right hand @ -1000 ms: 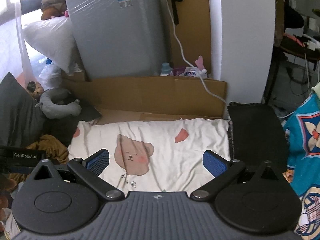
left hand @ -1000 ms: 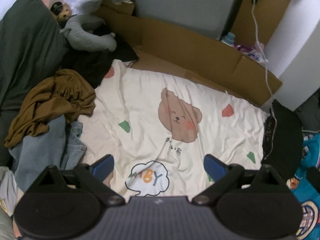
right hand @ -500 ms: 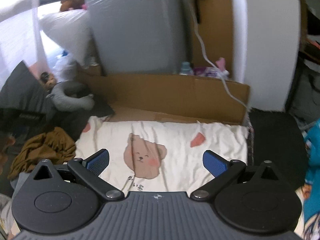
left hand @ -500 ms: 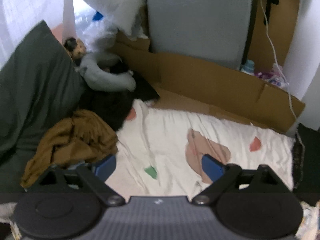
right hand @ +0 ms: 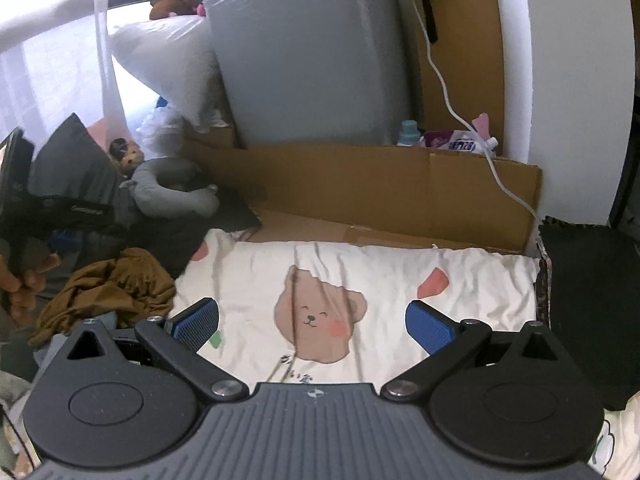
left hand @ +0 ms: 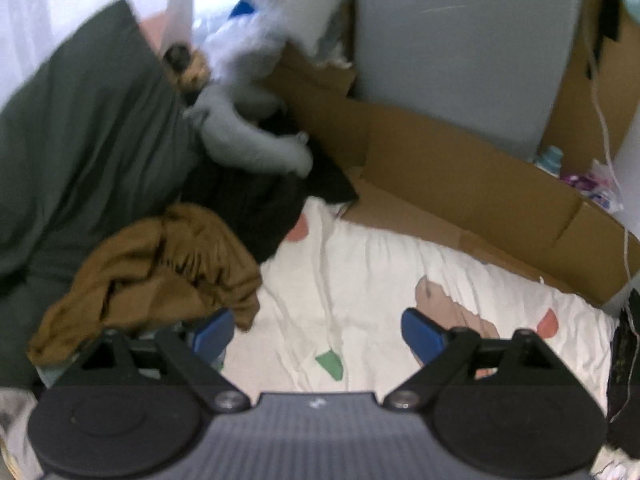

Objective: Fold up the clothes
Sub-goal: 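Reach the left gripper into the brown shirt and close on it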

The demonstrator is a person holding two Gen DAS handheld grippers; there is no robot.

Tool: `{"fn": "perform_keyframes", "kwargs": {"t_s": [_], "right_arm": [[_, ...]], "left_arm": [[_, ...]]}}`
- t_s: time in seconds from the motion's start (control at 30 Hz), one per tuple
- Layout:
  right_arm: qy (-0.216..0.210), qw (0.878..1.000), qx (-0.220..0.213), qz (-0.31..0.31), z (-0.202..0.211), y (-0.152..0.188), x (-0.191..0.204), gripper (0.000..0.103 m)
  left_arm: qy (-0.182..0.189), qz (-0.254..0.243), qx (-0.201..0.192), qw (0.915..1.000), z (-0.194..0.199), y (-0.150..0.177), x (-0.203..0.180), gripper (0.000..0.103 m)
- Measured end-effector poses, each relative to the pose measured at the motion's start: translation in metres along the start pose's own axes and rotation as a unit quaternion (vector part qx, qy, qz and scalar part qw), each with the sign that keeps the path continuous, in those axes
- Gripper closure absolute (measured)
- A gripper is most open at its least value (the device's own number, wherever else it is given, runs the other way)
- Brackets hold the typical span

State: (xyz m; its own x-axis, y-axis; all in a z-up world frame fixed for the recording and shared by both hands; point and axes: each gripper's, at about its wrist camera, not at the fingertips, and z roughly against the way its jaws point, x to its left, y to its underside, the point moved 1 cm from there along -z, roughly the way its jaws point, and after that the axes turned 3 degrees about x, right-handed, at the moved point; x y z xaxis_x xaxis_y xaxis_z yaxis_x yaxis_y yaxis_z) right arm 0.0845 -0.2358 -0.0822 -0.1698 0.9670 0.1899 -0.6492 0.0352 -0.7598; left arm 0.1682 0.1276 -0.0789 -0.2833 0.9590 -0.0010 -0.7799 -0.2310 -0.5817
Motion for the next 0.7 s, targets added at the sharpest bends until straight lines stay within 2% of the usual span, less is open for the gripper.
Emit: {"fn": "perform_keyframes", "kwargs": {"t_s": [0.07,0.23,0.4,0.5,0.57,0.7], "right_arm": [[0.006,1.0,-0.008,0.003,-0.006,0.006,-0.004,0.0],[-0.004,0.999,0.0,-0.036,-0.026,0.027,-0.022,0.0],[-0.013,1.0,0.007,-0.015,-0.036,0.042,-0.022,0.0],[-0.034,0.999,0.01,-0.005,-0.037,0.049,-0.02,0.0],[-0.044,0.999,0.015,-0.002,-0.039,0.054,-0.021,0.0],[-0.027,0.999,0.02,-0.015,-0.045,0.065,-0.028,0.0]], "left_arm": [[-0.018,0.009,-0.005,0.9998,-0.007,0.002,0.01,0.011],[-0.025,0.015,-0.02,0.9994,-0.018,0.006,0.024,0.011],[-0.027,0.004,-0.032,0.9991,-0.028,0.011,0.031,0.011],[-0.025,0.001,-0.029,0.9993,-0.04,0.014,0.038,0.011],[-0.038,0.014,-0.021,0.999,-0.053,0.018,0.049,0.011],[-0.056,0.035,-0.008,0.9978,-0.075,0.028,0.071,0.011]]}}
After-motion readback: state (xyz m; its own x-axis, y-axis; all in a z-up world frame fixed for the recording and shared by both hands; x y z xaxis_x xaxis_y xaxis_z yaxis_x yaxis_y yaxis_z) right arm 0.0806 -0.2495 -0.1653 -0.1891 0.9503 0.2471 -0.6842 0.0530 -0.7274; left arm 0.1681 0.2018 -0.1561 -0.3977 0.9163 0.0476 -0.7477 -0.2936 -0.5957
